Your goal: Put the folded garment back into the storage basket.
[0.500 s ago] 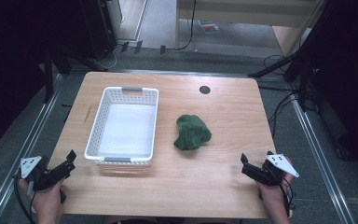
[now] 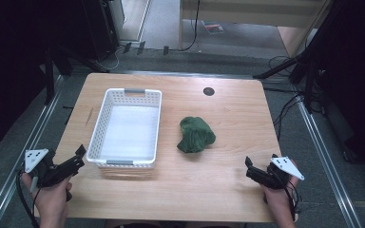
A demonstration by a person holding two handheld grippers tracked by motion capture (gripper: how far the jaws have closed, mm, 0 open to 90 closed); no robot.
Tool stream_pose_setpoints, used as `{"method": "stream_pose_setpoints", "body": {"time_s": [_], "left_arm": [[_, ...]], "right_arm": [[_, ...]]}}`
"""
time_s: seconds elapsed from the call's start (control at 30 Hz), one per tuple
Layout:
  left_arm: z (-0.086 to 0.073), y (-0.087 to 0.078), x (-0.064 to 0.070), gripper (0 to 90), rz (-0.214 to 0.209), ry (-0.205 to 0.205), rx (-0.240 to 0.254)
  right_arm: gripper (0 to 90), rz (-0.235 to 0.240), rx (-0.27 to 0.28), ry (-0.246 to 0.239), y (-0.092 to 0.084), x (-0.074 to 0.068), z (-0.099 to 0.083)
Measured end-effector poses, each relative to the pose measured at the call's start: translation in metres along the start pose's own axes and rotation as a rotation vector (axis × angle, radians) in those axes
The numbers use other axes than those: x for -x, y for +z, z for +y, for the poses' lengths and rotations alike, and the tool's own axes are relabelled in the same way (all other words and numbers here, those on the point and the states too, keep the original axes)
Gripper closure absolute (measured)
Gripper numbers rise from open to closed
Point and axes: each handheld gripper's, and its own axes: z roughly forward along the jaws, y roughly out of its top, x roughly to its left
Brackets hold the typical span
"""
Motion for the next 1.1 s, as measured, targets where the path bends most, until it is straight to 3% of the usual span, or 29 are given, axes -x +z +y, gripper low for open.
{"method": "stream_pose_setpoints", "body": {"time_s": [0.23,0.47,1.1], "left_arm": [[0.009,0.004,0.037,0.2,-0.074,0.059,-0.026],[0.011,0.018,0.057,0.2,-0.091,0.093,-0.069],[0.019,0.040,0.113,0.2,-0.177,0.154,-0.102]], "right_arm": [[0.0,0.005,0.001,0.000,0.000,0.000,0.000],[0.0,0.003,-0.001,0.001,0.000,0.000,0.000],[0.0,0.007,-0.010,0.010,0.001,0.001,0.000]]}}
